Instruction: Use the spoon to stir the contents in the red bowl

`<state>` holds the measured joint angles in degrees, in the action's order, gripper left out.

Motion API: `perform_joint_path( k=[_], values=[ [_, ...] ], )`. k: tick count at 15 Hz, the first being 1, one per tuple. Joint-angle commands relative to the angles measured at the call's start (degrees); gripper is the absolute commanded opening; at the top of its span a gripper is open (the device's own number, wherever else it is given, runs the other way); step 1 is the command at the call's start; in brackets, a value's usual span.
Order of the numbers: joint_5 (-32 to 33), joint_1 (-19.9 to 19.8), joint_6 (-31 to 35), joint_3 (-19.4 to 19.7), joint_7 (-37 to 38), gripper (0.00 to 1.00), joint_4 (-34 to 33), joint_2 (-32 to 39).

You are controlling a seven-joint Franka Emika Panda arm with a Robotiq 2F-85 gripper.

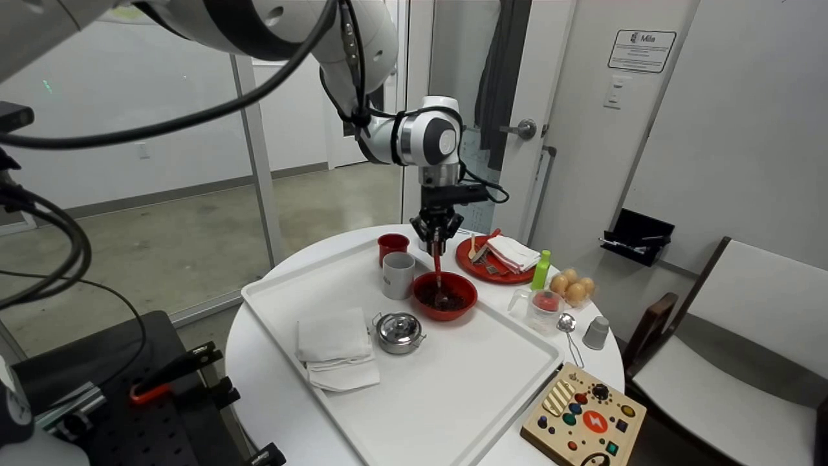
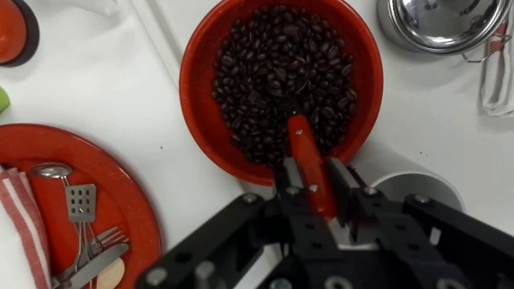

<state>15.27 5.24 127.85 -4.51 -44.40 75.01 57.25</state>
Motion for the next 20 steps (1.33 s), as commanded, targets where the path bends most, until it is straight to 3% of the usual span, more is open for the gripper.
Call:
perform_joint_path(
  k=[1,13,20],
  values=[
    [0.8,-0.2,-0.8,0.8,2.0,0.14,2.1,-1.7],
    [2.4,0.7,-1.7,1.6,1.1,0.14,-2.1,-0.3],
    [1.8,1.0,-1.0,0.1,-0.2,0.14,-4.1,0.3]
  ],
)
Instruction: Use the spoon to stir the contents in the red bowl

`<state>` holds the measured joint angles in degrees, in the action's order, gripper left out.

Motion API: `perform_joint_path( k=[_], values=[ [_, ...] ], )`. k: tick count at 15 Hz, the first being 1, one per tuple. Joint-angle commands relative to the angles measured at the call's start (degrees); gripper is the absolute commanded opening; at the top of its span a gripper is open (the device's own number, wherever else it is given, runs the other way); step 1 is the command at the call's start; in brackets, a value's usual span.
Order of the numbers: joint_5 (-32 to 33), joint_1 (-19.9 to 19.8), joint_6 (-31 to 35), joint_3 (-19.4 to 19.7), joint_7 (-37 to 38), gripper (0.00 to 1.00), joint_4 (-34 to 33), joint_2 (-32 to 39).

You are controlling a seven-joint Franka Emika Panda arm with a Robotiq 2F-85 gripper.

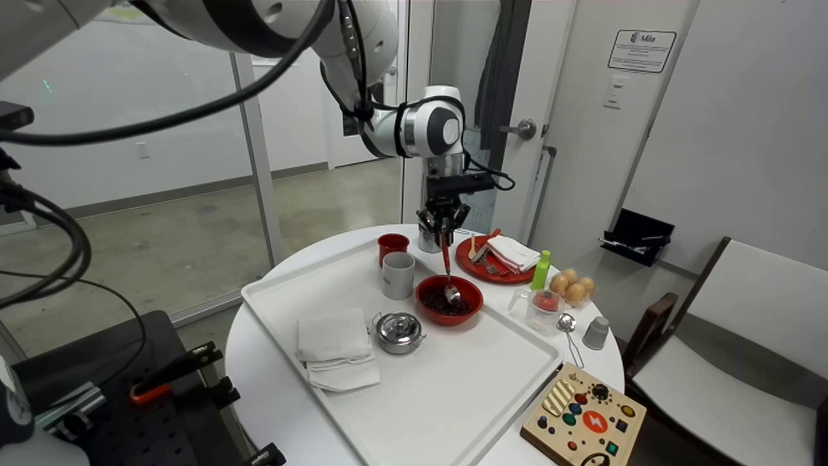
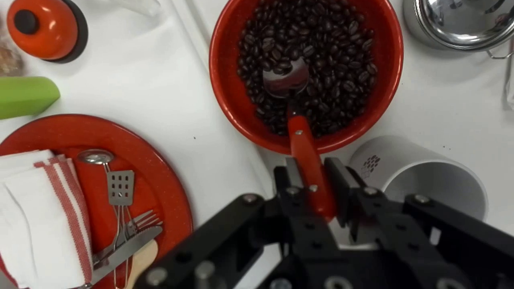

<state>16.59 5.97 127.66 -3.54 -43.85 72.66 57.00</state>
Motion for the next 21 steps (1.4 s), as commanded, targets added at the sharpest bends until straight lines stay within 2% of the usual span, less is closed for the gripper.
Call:
perform_joint_path(
  k=[1,13,17,21],
  values=[
    [0.2,0.1,-0.5,-1.2,-1.0,0.14,-1.7,0.5],
    [0.1,-0.1,1.7,-1.8,-0.1,0.14,2.2,-4.2],
    [0.3,0.2,1.7,-2.4,-0.3,0.14,5.9,-8.9],
    [-0.8,-1.1,5.5,-5.7,-4.1,0.14,12.5,-14.9]
  ],
)
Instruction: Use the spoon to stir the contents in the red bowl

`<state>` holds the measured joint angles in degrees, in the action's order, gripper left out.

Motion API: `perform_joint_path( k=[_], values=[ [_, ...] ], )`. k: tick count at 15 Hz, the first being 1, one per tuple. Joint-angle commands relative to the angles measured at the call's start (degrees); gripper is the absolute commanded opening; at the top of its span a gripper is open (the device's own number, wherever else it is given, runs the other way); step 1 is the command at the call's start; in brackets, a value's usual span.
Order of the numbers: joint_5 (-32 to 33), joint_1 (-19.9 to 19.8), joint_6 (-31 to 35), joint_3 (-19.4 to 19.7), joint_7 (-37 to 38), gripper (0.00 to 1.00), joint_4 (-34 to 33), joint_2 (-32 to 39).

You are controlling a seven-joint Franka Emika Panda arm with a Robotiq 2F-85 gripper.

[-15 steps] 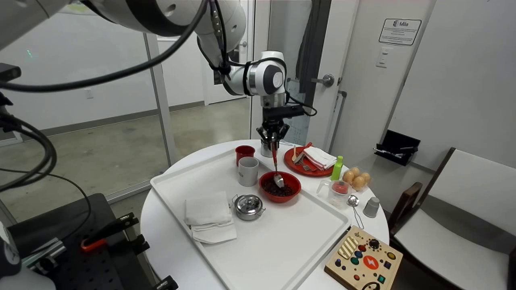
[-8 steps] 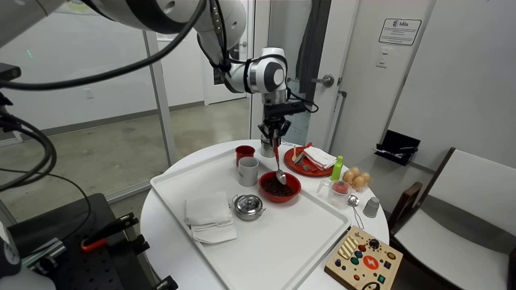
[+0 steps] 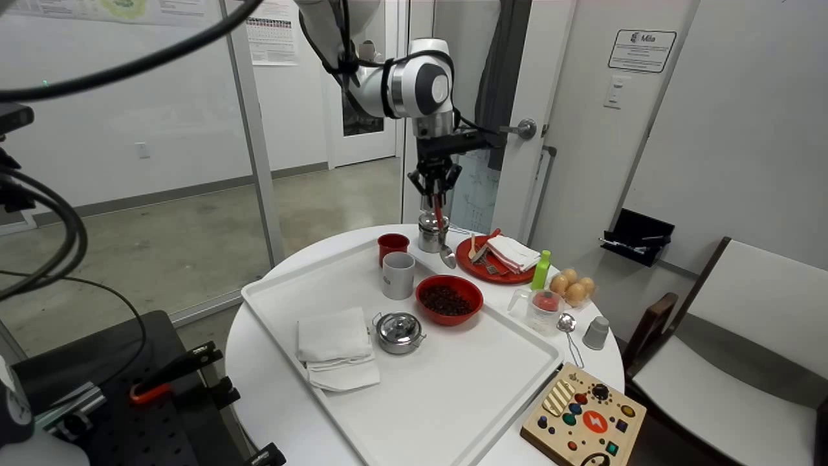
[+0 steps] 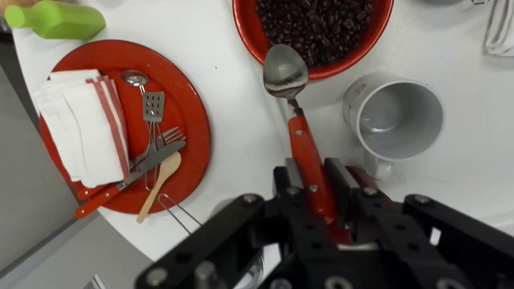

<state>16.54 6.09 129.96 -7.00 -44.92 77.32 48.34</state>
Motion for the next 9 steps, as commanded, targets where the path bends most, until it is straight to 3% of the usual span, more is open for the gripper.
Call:
perform_joint_path(
  k=[1,9],
  values=[
    [-1.1,-1.5,4.2,-3.1,-4.1,0.14,9.6,-7.8],
    [-5.9,-3.0,7.8,-7.6,-7.9,0.14,21.1,-14.6]
  ],
)
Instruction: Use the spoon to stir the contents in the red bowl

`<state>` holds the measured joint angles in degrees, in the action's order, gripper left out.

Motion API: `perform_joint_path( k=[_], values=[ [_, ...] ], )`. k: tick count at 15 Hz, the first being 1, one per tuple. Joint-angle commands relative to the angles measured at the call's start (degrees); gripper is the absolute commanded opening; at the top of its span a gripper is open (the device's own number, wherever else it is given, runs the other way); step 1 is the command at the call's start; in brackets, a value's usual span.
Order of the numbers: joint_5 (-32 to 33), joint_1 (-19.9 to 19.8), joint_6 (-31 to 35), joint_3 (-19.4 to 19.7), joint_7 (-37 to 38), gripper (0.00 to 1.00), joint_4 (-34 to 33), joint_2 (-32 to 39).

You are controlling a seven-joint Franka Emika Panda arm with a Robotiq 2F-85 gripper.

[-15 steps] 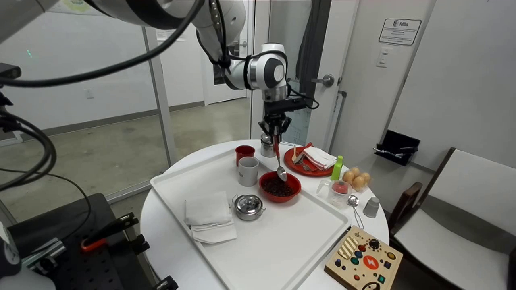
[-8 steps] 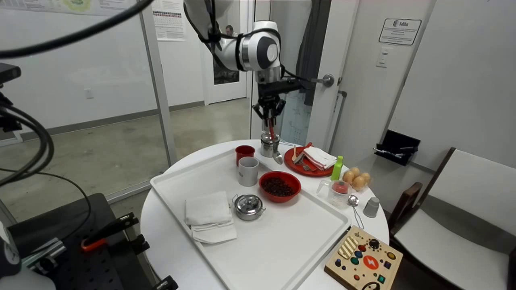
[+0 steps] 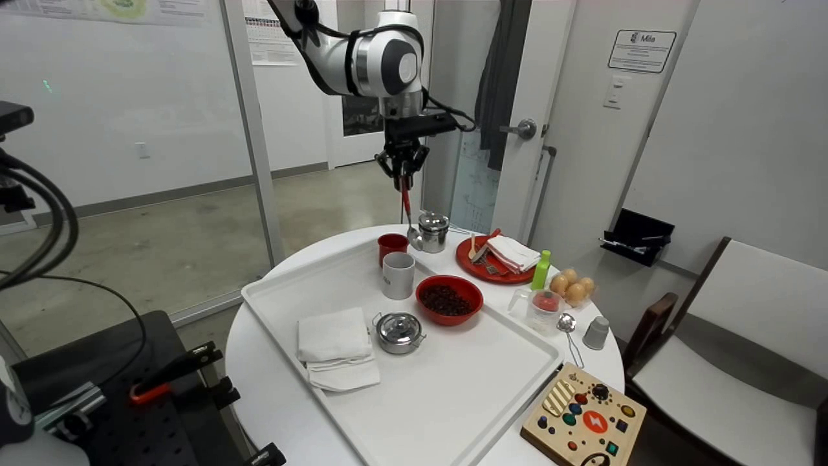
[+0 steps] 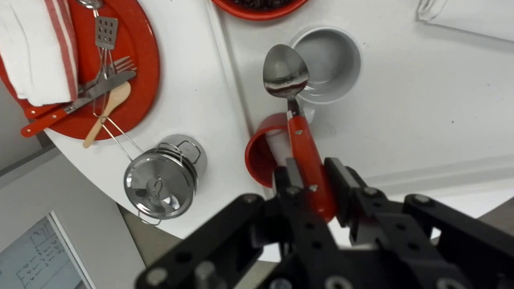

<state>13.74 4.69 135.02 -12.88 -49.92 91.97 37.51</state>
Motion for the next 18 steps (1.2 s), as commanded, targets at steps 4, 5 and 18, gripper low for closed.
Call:
perform_joint_path(
  k=[4,5,18],
  values=[
    [-6.6,-2.6,4.8,-3.9,-5.8,0.14,9.7,-4.4],
    [-7.1,-2.7,4.9,-4.2,-6.4,0.14,10.0,-4.4],
    [-7.2,-2.4,3.7,-2.4,-7.3,0.14,8.3,-2.1]
  ],
)
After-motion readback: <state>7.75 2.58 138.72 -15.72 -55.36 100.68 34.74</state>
